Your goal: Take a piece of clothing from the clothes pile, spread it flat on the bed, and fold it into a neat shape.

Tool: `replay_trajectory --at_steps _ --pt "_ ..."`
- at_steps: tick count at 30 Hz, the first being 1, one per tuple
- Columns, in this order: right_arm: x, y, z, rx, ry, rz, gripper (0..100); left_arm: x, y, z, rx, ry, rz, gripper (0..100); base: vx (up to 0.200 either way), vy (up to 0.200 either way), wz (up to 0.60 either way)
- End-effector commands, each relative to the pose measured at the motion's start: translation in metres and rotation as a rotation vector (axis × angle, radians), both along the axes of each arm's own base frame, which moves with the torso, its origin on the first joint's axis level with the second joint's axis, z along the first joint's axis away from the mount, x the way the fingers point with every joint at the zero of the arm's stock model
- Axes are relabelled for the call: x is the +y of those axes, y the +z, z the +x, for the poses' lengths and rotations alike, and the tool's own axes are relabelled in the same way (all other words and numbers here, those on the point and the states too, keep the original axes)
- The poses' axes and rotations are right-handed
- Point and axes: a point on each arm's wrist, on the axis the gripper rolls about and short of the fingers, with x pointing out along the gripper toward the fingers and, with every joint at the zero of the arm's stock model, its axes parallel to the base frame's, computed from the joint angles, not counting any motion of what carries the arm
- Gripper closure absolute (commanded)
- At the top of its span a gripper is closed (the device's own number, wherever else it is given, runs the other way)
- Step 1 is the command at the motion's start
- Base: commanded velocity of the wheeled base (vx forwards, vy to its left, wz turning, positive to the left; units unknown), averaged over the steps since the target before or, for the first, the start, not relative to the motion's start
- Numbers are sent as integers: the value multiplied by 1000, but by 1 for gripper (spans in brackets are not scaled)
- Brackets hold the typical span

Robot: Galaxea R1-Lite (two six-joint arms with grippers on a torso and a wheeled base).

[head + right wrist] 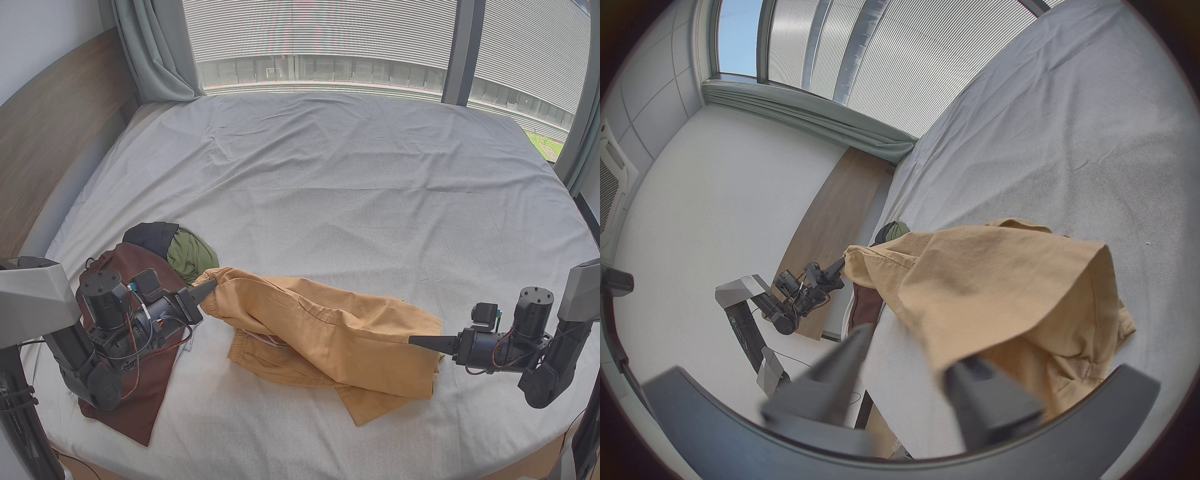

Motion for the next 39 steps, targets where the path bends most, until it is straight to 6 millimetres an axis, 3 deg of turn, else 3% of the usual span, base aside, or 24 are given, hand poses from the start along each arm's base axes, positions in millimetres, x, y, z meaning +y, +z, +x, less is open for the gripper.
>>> replay_trajectory --at_steps 1,22,23,39 --pt "9 -7 3 15 28 -4 0 0 0 0 -2 0 -1 100 0 0 0" --pt "16 -12 10 7 39 -6 0 0 1 1 -5 0 -1 100 0 0 0" --pt "16 -12 9 9 39 -7 100 0 1 1 -5 0 -1 100 0 0 0" --pt "12 -8 10 -34 32 -20 100 -1 8 2 -32 -6 -10 100 0 0 0"
